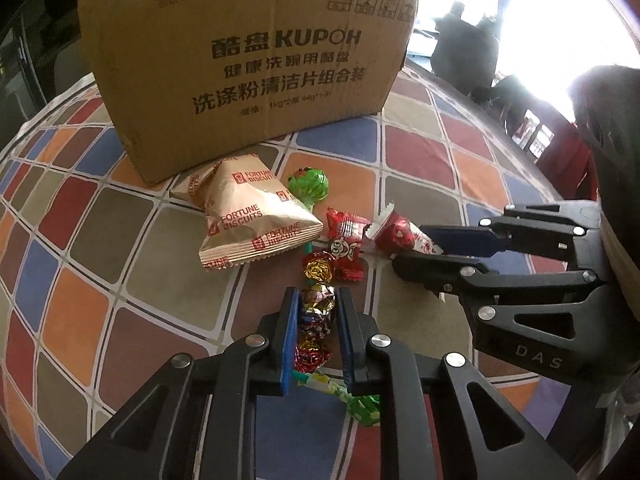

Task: Organize snacks
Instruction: 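Grasp the red-white candy with the right tool while the left tool grasps the gold candy string, then carry both candies over the box and open both tools to drop them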

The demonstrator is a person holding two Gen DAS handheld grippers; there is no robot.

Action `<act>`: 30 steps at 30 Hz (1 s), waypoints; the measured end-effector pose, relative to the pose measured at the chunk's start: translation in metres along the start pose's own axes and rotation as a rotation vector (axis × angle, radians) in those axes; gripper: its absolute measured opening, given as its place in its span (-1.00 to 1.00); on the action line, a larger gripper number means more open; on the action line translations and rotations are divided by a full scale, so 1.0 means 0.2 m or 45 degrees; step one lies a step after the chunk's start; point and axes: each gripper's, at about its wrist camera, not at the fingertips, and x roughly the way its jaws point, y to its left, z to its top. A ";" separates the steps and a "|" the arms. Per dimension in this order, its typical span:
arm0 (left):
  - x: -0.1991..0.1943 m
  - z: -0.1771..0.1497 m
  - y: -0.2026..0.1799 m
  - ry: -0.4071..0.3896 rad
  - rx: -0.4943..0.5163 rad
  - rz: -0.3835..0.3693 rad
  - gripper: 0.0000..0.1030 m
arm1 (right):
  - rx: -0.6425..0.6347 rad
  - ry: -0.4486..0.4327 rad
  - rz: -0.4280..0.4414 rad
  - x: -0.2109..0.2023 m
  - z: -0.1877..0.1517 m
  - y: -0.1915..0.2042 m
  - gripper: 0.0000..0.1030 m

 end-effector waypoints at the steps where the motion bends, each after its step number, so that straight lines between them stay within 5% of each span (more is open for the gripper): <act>1: -0.01 0.00 0.00 -0.009 -0.005 -0.004 -0.62 | 0.008 -0.001 0.004 0.00 0.00 0.00 -0.54; 30: -0.40 0.09 -0.05 -0.297 -0.124 0.016 -0.63 | 0.026 -0.264 0.026 -0.37 0.10 0.01 -0.54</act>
